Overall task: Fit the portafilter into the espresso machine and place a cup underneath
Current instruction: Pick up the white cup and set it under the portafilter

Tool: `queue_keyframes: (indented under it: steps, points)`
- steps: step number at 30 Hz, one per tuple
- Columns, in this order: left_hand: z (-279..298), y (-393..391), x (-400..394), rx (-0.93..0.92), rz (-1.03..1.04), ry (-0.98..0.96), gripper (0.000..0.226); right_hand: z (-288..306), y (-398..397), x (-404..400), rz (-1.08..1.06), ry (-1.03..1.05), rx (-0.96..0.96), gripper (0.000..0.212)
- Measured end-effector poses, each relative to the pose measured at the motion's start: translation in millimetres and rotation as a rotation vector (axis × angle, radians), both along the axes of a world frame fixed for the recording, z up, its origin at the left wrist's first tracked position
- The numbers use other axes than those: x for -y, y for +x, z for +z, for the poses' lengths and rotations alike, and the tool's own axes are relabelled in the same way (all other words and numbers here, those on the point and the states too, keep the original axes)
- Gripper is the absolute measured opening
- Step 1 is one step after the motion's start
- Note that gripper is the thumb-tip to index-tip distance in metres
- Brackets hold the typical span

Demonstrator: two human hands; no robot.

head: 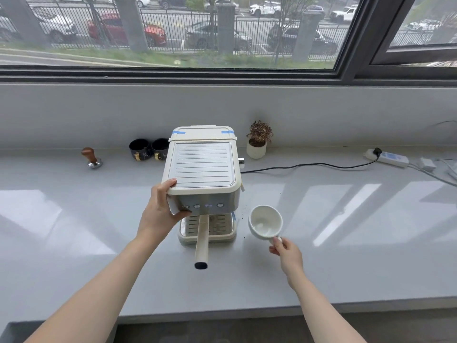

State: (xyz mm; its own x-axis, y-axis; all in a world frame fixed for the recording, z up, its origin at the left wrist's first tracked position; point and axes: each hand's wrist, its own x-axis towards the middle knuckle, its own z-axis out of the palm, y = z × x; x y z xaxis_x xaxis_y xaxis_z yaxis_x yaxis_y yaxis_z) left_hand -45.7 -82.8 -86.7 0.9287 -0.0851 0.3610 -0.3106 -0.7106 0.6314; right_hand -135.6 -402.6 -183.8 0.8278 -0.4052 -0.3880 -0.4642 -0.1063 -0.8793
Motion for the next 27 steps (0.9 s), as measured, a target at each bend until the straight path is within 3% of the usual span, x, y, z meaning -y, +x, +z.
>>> queue_keyframes:
  steps: [13, 27]
  points:
    - [-0.6, -1.0, -0.3, -0.05, 0.023, -0.025, 0.091, 17.9, 25.4, -60.8, 0.254, 0.018, -0.013, 0.031]
    - [2.0, -4.2, 2.2, -0.074, 0.052, -0.032, 0.089, 19.9, 48.3, -97.0, 0.342, -0.018, -0.029, 0.033]
